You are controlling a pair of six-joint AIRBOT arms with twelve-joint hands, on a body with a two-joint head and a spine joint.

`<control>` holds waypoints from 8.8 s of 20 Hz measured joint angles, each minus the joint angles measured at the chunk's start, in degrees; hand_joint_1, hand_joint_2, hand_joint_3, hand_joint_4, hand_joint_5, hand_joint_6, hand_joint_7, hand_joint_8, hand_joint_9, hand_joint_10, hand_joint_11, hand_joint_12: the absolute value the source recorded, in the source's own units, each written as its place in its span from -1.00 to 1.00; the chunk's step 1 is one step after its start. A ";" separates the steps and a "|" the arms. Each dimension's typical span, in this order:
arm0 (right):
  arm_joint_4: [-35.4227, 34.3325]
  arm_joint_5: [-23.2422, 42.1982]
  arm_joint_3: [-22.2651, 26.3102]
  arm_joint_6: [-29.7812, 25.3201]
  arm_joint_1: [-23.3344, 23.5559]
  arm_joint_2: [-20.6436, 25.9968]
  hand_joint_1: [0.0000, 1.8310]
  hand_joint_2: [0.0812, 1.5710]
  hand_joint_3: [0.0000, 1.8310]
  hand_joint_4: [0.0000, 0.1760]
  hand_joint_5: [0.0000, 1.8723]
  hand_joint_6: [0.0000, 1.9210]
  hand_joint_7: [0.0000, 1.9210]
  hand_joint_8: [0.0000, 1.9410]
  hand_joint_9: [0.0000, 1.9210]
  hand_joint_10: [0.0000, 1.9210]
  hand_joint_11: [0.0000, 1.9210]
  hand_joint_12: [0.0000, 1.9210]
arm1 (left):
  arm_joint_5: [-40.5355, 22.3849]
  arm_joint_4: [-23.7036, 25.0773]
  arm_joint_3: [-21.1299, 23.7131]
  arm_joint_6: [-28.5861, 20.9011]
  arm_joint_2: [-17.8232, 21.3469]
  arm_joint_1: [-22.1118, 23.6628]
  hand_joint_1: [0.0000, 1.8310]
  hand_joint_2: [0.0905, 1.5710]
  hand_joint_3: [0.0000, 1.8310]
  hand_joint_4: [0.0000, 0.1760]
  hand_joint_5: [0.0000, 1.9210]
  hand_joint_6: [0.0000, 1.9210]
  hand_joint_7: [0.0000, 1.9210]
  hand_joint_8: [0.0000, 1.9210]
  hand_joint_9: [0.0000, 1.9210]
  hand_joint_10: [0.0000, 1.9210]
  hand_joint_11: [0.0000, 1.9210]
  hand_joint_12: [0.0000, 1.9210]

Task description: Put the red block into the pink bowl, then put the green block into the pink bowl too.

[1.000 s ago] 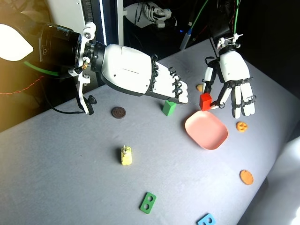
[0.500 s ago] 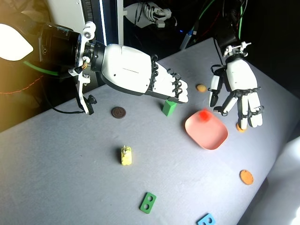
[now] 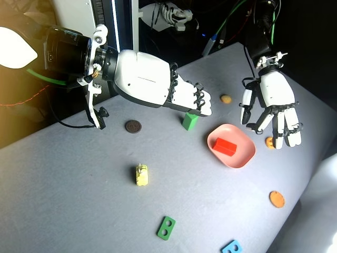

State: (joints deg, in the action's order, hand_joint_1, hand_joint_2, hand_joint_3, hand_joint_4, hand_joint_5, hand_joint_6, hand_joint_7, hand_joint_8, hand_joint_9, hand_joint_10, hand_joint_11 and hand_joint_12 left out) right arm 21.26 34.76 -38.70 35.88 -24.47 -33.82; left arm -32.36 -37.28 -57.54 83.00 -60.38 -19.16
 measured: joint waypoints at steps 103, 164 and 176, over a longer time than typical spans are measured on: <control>-66.60 -7.37 -10.73 32.28 0.11 -31.41 0.13 0.09 -1.00 1.00 -0.10 -1.00 -0.93 -0.99 -1.00 -1.00 -1.00 -1.00 | 2.54 32.76 17.51 -25.83 23.69 -13.03 -1.00 0.76 -1.00 -1.00 -0.66 -1.00 -0.72 -1.00 -0.80 -1.00 -1.00 -0.78; -51.91 -18.51 -38.93 39.23 15.28 -51.95 0.23 0.17 -1.00 1.00 0.56 -0.88 -0.71 -0.99 -0.98 -0.99 -1.00 -1.00 | 4.76 30.29 16.85 -22.25 22.71 -8.46 -0.97 0.79 -1.00 -1.00 -0.59 -1.00 -0.65 -0.99 -0.73 -0.99 -1.00 -0.63; -51.43 -17.99 -38.93 39.23 14.88 -51.45 0.22 0.18 -1.00 1.00 0.55 -0.90 -0.74 -1.00 -0.99 -1.00 -1.00 -1.00 | 5.95 30.32 16.79 -21.99 22.60 -6.62 -0.99 0.79 -1.00 -1.00 -0.59 -0.99 -0.66 -0.99 -0.74 -0.99 -1.00 -0.65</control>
State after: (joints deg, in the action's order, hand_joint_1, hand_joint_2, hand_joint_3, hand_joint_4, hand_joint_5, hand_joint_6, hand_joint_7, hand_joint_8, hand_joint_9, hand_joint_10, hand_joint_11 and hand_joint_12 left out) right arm -30.17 16.78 -77.62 75.11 -9.58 -85.27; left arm -26.41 -6.96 -40.75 61.01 -37.78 -25.78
